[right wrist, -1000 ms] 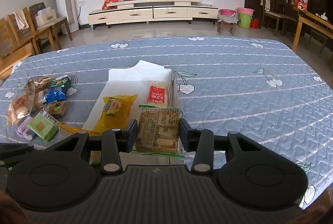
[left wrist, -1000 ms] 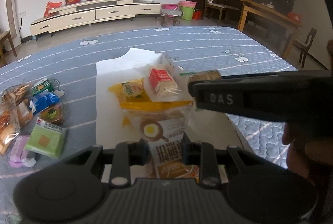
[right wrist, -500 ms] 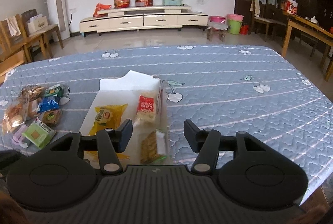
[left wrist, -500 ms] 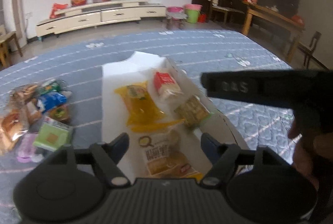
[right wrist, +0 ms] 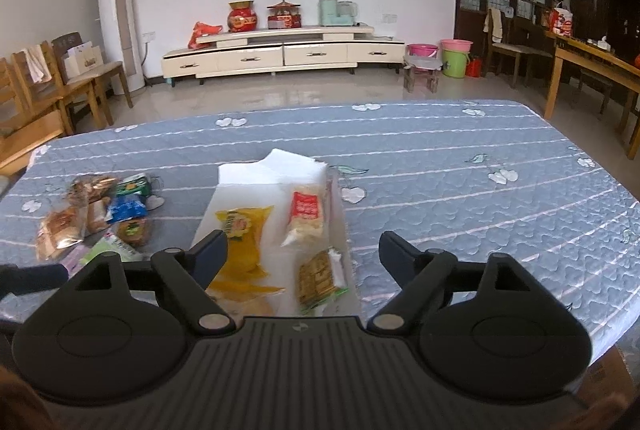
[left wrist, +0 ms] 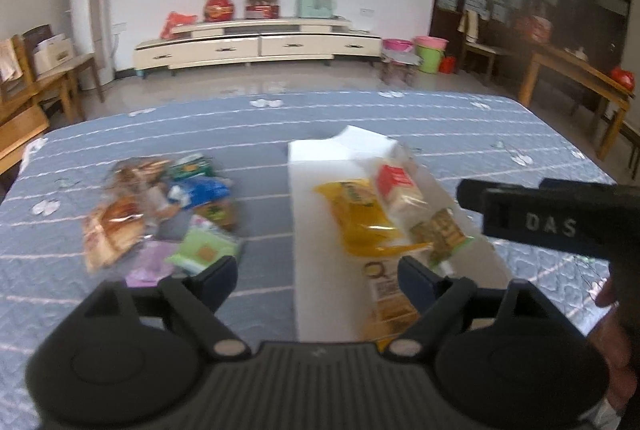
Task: Organize snacks
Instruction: 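Lower both packs onto the white paper and open both grippers, then move both tools back to the snack pile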
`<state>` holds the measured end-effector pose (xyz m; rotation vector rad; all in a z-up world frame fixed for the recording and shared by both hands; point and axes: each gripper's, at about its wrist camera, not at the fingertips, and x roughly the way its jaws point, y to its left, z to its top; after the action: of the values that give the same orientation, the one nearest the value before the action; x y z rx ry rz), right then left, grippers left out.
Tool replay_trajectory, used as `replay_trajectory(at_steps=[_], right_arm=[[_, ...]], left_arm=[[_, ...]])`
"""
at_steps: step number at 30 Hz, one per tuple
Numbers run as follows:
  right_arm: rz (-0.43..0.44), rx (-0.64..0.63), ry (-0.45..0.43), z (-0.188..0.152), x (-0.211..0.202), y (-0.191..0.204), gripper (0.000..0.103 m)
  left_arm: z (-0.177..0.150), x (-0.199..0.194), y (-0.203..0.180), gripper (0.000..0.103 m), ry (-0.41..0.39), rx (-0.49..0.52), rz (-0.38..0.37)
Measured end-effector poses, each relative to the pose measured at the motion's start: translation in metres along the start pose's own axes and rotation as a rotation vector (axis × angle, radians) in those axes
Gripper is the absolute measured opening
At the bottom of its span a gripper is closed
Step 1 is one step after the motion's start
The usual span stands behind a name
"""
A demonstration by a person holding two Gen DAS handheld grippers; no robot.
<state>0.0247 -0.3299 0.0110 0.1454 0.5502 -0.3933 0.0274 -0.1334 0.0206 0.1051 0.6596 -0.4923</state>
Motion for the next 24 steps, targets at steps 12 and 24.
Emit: replay_trajectory(at_steps=[12, 24], right_arm=[[0.076, -0.055, 0.017, -0.006, -0.001, 0.036, 0.103], [0.144, -0.099, 0.036, -0.013, 0.006, 0.063, 0.103]], left_arm=[[-0.01, -0.016, 0.047, 0.087, -0.01, -0.082, 0.083], [-0.022, -0.007, 0.112, 0.088, 0.011, -0.192, 0.192]])
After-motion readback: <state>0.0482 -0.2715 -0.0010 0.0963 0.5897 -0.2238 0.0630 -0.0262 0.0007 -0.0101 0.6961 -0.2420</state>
